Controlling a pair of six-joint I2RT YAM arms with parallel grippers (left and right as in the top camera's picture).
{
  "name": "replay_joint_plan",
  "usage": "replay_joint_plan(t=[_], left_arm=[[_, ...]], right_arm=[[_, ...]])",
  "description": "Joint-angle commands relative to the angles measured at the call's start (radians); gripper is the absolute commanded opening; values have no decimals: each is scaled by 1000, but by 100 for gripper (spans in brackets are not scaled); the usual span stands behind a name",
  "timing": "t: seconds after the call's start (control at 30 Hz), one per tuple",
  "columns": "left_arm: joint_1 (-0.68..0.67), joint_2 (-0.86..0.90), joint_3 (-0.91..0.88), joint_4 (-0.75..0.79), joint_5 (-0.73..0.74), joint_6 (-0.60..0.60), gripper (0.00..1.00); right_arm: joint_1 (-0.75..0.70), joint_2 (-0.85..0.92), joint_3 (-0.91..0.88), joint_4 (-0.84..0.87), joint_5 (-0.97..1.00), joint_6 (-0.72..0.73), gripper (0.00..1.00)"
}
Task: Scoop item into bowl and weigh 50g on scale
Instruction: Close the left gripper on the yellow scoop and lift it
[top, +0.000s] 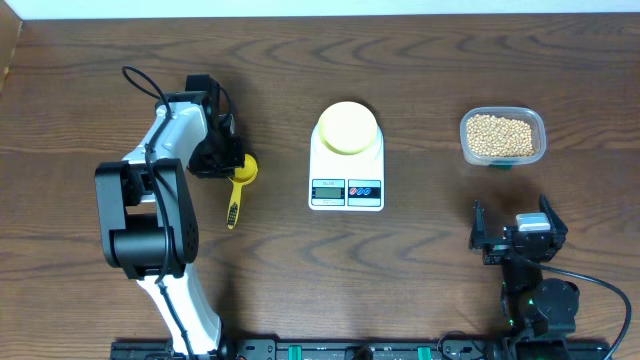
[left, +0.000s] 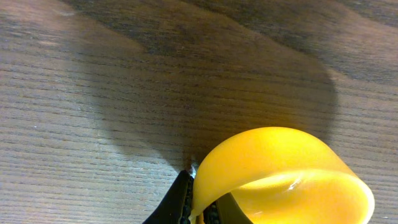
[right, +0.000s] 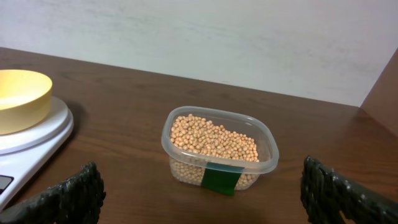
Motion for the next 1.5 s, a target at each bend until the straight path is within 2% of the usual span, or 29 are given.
replay_joint_plan(t=[0.0,0.23,0.57,0.77,1.13,1.33,1.47], left_arm=[[3,-2,4,-7,-6,-1,7],[3,-79,5,-7,-6,-27,7],[3,-360,5,-35,-6,-161,7],[3,-519,5,-83,-6,-286,7],[3,-698,5,-261,-6,-648,7],[3,-705,4,-327,3,-742,7],[3,-705,4,-334,5,-743,7]], right_arm=[[-6,-2,-1,-3,-2,-14,99],[-6,-1,-1,-3,-2,-14,99],[-6,-1,-1,-3,-2,-14,99],[-6,-1,-1,-3,-2,-14,99],[-6,-1,-1,-3,-2,-14,99],[-6,-1,-1,-3,-2,-14,99],[-6,-1,-1,-3,-2,-14,99]])
